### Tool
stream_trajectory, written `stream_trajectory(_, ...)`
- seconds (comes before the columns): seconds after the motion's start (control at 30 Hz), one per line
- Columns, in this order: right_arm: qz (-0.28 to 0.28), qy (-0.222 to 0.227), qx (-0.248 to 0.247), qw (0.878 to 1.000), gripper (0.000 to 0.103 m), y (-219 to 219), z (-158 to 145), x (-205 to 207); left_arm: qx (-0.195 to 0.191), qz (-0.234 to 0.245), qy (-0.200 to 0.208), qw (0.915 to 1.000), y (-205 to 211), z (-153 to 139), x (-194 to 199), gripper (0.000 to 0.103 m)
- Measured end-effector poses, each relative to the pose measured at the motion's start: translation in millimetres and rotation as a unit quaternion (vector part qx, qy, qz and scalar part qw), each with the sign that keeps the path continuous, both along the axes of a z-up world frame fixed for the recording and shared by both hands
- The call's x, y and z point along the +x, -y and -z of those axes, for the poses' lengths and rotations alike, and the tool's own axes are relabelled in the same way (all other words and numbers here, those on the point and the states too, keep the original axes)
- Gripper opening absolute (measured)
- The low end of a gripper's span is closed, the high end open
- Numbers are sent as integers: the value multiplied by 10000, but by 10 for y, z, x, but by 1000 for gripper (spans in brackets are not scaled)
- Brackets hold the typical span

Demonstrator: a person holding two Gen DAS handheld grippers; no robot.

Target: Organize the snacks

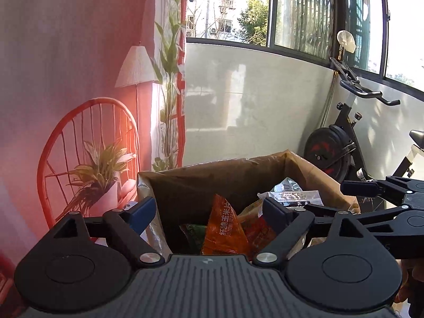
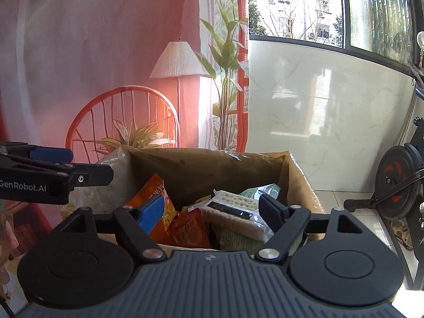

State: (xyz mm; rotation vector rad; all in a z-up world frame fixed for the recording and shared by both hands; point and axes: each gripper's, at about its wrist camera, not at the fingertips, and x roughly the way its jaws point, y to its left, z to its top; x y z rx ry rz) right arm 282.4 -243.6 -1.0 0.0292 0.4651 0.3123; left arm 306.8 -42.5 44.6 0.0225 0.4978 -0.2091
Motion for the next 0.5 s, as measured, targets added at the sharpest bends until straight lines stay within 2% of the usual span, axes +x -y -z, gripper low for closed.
stream_trajectory(0.07,154,59,-19,9999,91,16,-78,-145,16,27,43,10000,14,-68,-102,90)
stream_trajectory(0.17,208,155,25,9997,96,35,-186,-374,-6,76,112,9999,27,-181,-290,90)
stream_trajectory(0.27,289,203,37,9994,96,53,-270,-580,-2,-29,239,9997,25,-280,-490,90)
stream_trajectory(0.4,368,323,150,9987,97,86,-362,-901,170,-422,479,9978,33,-398,-769,90)
stream_trajectory(0.5,485,356,288,9978,97,111,-380,-1132,73,-405,528,9978,2,-468,-933,90)
